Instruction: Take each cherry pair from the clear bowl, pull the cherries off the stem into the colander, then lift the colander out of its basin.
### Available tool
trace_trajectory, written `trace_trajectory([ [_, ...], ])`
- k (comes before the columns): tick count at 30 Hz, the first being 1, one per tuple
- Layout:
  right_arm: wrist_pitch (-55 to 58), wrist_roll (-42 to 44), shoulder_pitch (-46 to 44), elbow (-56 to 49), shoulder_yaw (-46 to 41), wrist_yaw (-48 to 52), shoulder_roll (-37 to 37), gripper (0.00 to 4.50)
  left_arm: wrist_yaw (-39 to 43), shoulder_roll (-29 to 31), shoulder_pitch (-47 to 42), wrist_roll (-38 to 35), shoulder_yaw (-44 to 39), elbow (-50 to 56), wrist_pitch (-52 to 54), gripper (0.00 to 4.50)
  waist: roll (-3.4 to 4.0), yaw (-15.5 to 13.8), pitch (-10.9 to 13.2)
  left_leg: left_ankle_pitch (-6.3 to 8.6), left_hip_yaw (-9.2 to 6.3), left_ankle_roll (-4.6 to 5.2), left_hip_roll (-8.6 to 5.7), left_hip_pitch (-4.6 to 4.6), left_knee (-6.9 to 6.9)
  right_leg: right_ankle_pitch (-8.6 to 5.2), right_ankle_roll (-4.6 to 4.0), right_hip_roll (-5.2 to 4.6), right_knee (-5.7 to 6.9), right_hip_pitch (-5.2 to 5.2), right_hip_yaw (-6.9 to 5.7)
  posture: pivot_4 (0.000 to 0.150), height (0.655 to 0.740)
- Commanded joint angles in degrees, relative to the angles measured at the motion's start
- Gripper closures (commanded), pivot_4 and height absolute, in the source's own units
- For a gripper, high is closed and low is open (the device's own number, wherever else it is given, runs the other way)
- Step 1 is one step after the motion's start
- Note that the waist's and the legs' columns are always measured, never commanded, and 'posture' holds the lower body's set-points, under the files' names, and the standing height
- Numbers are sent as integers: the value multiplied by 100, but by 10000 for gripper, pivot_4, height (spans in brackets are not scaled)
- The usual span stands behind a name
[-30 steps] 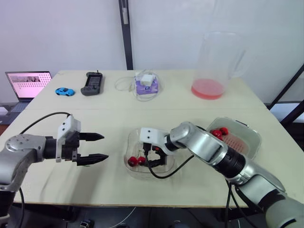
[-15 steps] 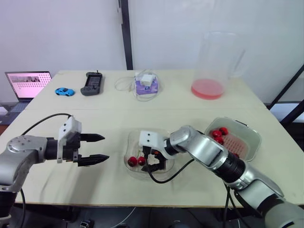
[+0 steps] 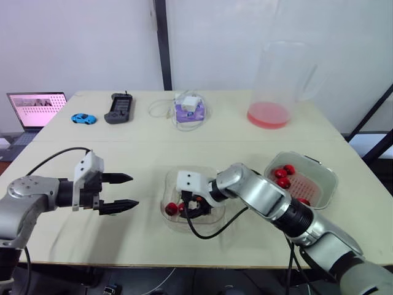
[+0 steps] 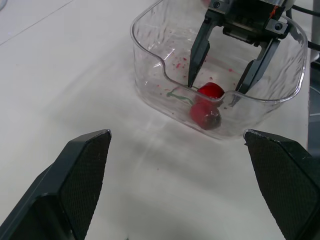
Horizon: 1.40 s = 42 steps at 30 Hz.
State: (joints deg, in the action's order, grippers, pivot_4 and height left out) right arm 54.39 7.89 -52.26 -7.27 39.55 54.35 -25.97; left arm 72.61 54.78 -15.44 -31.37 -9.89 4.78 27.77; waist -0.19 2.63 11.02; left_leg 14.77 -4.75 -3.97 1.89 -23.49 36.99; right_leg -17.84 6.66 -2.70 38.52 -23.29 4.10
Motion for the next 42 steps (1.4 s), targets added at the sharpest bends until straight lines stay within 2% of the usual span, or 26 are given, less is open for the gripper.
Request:
trace_trajectory([
  [1,-138,-71,-43,-57,-59,41,43,30001,40,71,15,96,-21,46,-150,0,0,-2,0,0,0,0,0,0,0,0,0,0,0,0,0,1500,7332],
  [2,-225,-133,-42,-38,-31,38,21,33614,16,50,12,41,-58,78,-92,0,0,-2,0,0,0,0,0,0,0,0,0,0,0,0,0,1500,7332],
  [10,-514,-229,-88,-120,-190,186,-103,33614,-65,-4,-66,-164,-196,141,105,0,0,-2,0,0,0,0,0,0,0,0,0,0,1,0,0,1500,7332],
  [15,-2146,-830,-83,-918,-356,449,-1089,33614,-259,-221,-486,-957,-446,163,844,0,-7,-28,-1,0,-1,0,-3,-5,5,0,1,-7,-3,2,-5,1500,7332],
  [18,-2480,-591,119,-1384,-982,341,-1151,33614,-503,-495,-851,-1872,-644,347,1622,0,-9,-7,0,0,-1,0,-2,-4,5,0,1,-5,-2,3,-5,1500,7332],
  [20,-2680,-607,290,-1494,-1217,214,-1115,33614,-673,-658,-1028,-2031,-642,373,1775,0,-10,7,-1,0,-8,1,1,-2,4,0,1,1,2,4,-5,1500,7332],
  [22,-3469,-1118,571,-1490,-1302,-92,-1292,33614,-918,-913,-1298,-2189,-609,340,1901,0,-10,4,-1,0,-8,0,2,-1,4,0,1,1,3,4,-5,1500,7332],
  [26,-4359,-1651,972,-1459,-1530,-644,-1319,33614,-1301,-1277,-1672,-2439,-590,291,2109,0,-13,-15,-2,-2,-4,-3,-3,-1,9,0,1,-6,2,7,-4,1500,7332],
  [29,-5215,-2418,1398,-1567,-1766,-1649,-1214,33614,-1745,-1840,-2177,-2554,-571,29,2034,0,-15,-36,-2,-3,-5,-6,-3,-1,10,0,1,-5,6,6,-5,1500,7332],
  [32,-5973,-3322,1602,-1414,-1889,-2702,-1087,33614,-1851,-2113,-2426,-2481,-474,-139,1992,0,-18,-9,-4,-7,-3,-12,-4,-1,10,0,1,-6,4,8,-3,1500,7332],
  [37,-6349,-4356,1833,-1247,-1908,-3716,-667,33614,-2052,-2500,-2881,-2371,-360,-413,1877,0,-18,-6,-4,-24,-3,-42,-3,3,4,0,0,1,15,-1,1,1500,7332],
  [42,-6485,-4804,1849,-1196,-1935,-3984,-383,33614,-1953,-2603,-3187,-2394,-206,-527,1972,0,-18,-8,-4,-25,-2,-44,-4,3,4,0,0,-1,14,2,1,1500,7332],
])
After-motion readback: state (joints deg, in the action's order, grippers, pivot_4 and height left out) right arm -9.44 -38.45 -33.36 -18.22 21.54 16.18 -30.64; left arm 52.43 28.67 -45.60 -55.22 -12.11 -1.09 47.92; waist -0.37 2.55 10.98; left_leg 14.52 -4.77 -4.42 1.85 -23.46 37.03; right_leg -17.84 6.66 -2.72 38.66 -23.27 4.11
